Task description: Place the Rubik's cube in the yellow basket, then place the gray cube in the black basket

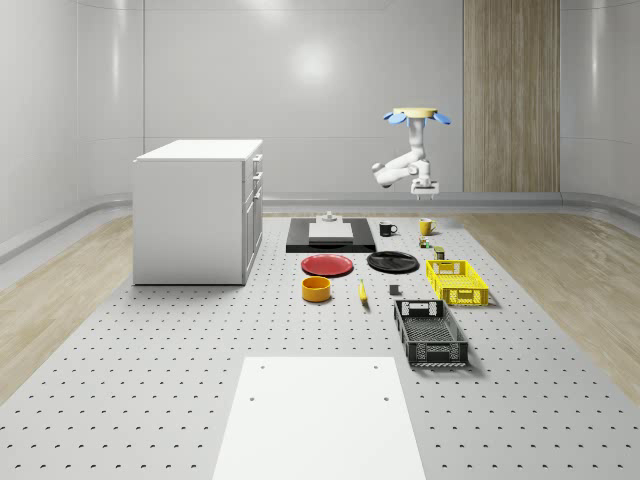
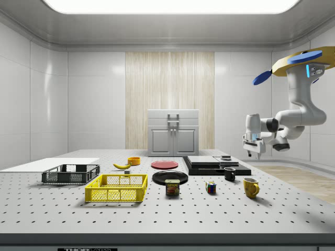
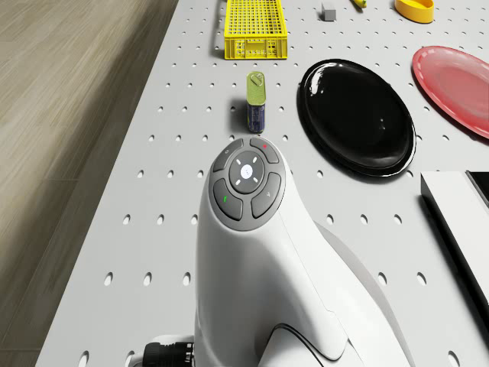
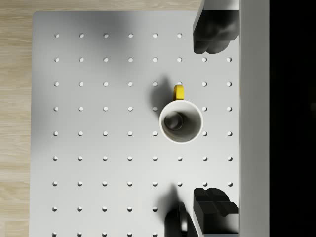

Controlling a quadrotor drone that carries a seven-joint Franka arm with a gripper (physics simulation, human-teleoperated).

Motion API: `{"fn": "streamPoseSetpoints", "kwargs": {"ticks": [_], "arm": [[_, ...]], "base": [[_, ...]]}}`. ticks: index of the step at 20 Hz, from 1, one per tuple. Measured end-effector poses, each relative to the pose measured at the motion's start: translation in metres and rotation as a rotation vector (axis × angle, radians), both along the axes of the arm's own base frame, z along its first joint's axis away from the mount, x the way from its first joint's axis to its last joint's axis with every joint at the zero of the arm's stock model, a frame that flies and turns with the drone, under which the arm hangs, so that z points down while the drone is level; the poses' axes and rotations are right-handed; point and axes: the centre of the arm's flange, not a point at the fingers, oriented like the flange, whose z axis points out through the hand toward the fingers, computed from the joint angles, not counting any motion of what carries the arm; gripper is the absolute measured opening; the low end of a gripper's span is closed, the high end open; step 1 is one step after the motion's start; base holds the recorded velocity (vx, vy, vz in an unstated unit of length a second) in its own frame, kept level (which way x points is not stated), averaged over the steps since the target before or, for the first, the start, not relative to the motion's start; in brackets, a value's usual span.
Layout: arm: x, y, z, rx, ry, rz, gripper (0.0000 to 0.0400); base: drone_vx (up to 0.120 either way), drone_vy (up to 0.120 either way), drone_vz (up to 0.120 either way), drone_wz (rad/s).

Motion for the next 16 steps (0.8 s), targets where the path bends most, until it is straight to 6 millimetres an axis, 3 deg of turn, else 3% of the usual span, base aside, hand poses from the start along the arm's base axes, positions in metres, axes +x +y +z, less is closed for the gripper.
{"fn": "streamPoseSetpoints", "kwargs": {"ticks": [12,16], "arm": [[0.0,-0.0008,-0.0001,-0.008,0.0,0.0,0.04],[0.0,-0.0008,-0.0001,-0.008,0.0,0.0,0.04]], "base": [[0.12,0.0,-0.12,0.0],[0.12,-0.1,-0.09,0.0]]}}
